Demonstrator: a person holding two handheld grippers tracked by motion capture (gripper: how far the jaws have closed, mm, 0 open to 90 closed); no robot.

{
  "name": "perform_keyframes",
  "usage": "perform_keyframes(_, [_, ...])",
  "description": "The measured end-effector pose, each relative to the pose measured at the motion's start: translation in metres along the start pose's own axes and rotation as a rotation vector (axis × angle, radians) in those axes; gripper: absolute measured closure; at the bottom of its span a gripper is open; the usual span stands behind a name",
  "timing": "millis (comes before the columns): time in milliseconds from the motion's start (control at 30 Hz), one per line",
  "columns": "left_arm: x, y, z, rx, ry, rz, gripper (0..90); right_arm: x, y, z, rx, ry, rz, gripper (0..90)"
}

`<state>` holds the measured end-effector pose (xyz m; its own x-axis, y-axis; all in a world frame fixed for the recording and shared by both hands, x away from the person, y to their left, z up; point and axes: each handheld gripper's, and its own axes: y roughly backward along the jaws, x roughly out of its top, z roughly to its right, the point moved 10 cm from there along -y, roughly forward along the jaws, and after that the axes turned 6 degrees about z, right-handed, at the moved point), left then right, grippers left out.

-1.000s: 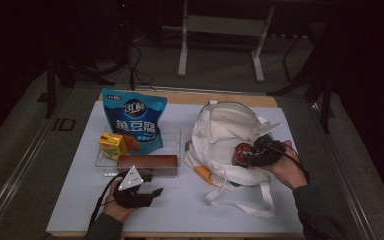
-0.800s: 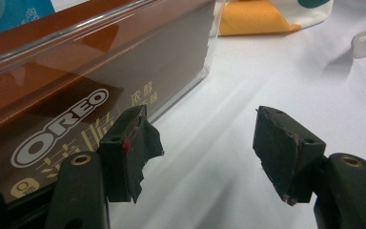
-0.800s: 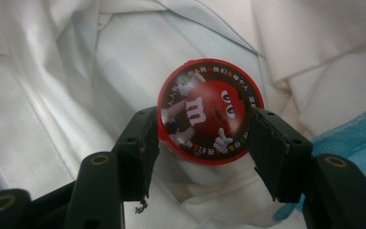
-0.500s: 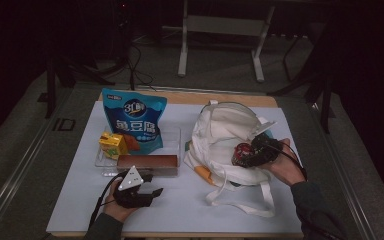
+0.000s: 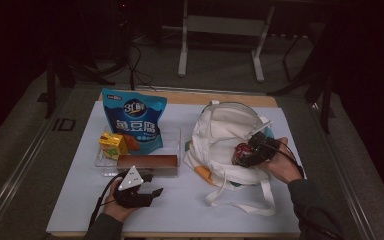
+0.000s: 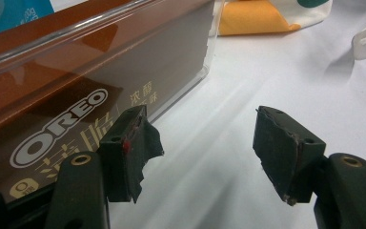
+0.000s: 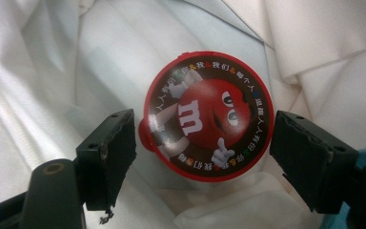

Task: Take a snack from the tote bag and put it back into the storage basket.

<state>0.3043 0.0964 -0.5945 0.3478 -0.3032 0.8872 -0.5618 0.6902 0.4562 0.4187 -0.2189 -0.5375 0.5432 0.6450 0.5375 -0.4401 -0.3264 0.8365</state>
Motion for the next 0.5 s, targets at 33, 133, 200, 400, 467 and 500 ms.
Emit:
perform_keyframes(33, [0.000,0.000,0.000,0.000,0.000,0.000,37.4,0.000,-0.001,0.000,-0.001,0.000,-0.002,23.1])
perform_keyframes(133, [0.000,0.000,0.000,0.000,0.000,-0.001,37.4,-0.001,-0.004,0.001,0.000,-0.007,-0.010,23.0])
perform_keyframes(200, [0.000,0.000,0.000,0.000,0.000,0.000,37.4,-0.001,-0.007,0.001,0.003,-0.012,-0.015,22.8])
perform_keyframes(400, [0.000,0.000,0.000,-0.001,0.000,0.000,37.4,-0.001,-0.015,0.001,0.015,-0.033,-0.033,22.5])
perform_keyframes(467, [0.000,0.000,0.000,-0.001,0.000,0.000,37.4,-0.002,-0.017,0.002,0.017,-0.030,-0.037,22.8])
perform_keyframes(500, [0.000,0.000,0.000,-0.001,0.000,0.000,37.4,-0.002,-0.017,0.001,0.018,-0.032,-0.043,22.9])
